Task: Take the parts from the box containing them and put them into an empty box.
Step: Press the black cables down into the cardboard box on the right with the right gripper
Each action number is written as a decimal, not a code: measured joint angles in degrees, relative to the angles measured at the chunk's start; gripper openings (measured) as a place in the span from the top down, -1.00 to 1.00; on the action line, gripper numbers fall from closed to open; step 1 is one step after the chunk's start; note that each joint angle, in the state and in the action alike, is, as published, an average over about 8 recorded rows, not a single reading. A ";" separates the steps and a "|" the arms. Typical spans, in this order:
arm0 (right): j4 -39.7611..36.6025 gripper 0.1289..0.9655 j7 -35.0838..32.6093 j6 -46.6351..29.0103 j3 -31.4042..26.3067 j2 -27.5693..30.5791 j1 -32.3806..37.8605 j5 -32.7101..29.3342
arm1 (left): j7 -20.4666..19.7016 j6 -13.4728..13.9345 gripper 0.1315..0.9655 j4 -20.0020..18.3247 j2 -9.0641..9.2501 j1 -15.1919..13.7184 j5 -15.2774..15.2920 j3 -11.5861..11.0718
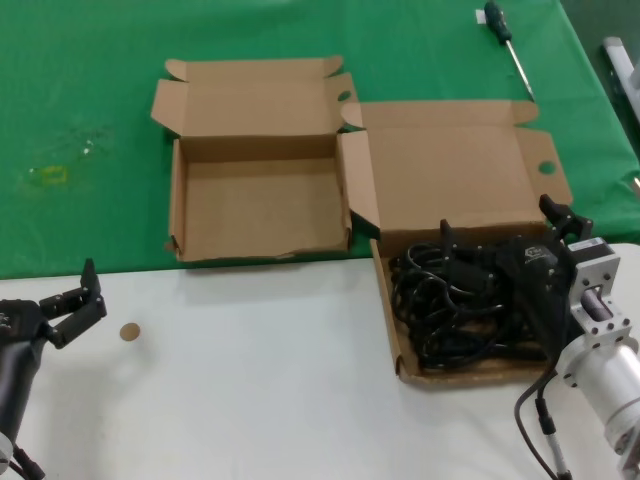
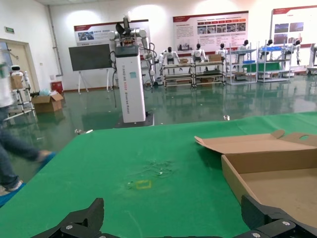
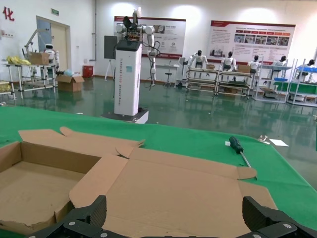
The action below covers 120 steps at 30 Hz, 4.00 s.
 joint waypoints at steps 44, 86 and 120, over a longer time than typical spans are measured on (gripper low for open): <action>1.12 -1.00 1.45 2.19 -4.75 8.50 0.82 2.58 | -0.03 0.00 -0.50 0.00 0.00 0.00 0.03 0.00; -19.55 -1.00 -28.72 -61.75 -16.07 34.30 34.21 -4.40 | -0.02 0.00 0.94 0.00 0.00 0.00 0.02 0.00; -20.72 -0.20 -28.80 -60.86 -18.83 30.89 35.61 -10.41 | -0.02 0.00 0.95 0.00 0.00 0.00 0.02 0.00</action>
